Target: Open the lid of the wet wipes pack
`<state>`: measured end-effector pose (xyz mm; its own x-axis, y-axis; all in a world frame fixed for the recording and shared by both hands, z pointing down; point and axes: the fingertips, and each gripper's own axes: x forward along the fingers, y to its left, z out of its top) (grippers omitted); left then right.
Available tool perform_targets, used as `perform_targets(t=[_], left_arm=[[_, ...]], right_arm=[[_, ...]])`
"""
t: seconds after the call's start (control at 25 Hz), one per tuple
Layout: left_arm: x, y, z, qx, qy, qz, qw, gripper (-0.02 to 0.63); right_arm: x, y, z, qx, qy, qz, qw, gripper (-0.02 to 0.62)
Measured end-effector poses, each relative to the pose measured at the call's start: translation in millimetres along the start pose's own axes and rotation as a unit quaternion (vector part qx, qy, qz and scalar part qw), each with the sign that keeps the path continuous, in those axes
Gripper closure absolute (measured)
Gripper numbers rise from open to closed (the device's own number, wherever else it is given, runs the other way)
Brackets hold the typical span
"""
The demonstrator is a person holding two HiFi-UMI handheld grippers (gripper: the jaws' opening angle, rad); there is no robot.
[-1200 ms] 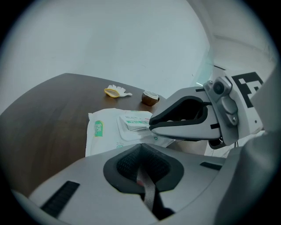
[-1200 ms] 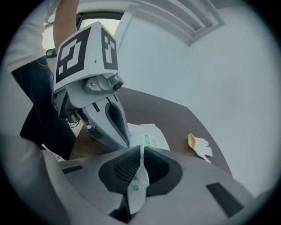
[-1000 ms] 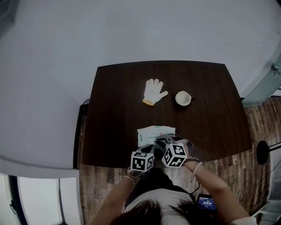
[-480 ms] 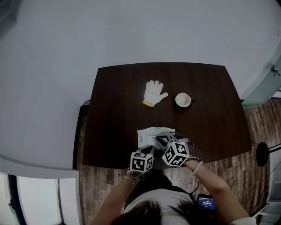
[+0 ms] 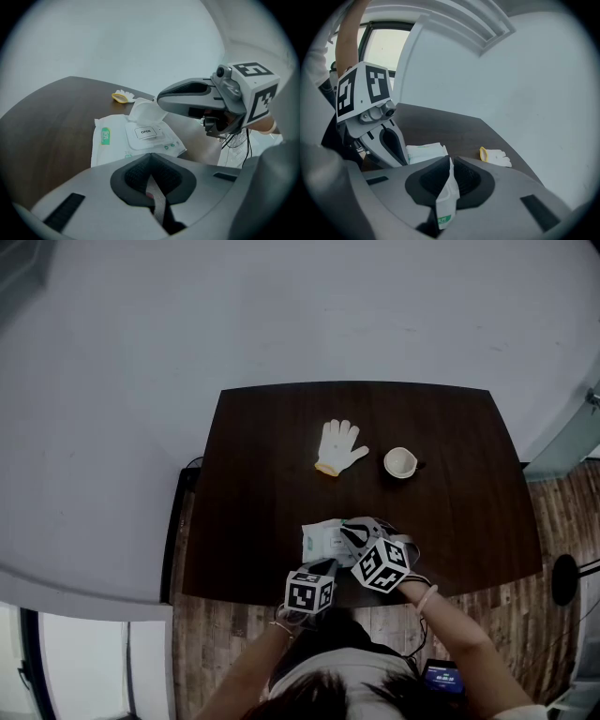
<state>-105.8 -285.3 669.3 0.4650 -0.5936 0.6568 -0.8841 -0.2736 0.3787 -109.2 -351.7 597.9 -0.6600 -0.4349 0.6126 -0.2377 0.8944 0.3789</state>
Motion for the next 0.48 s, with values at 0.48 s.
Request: perform_targets(t=[0.48], left_arm=[[-1.0,2.0,1.0,-0.001,-0.003,-0.001,1.0,0.592]], right_arm=[[17.3,-26.8,-2.0,0.059,-0.012,-0.017,0.998,0.549]])
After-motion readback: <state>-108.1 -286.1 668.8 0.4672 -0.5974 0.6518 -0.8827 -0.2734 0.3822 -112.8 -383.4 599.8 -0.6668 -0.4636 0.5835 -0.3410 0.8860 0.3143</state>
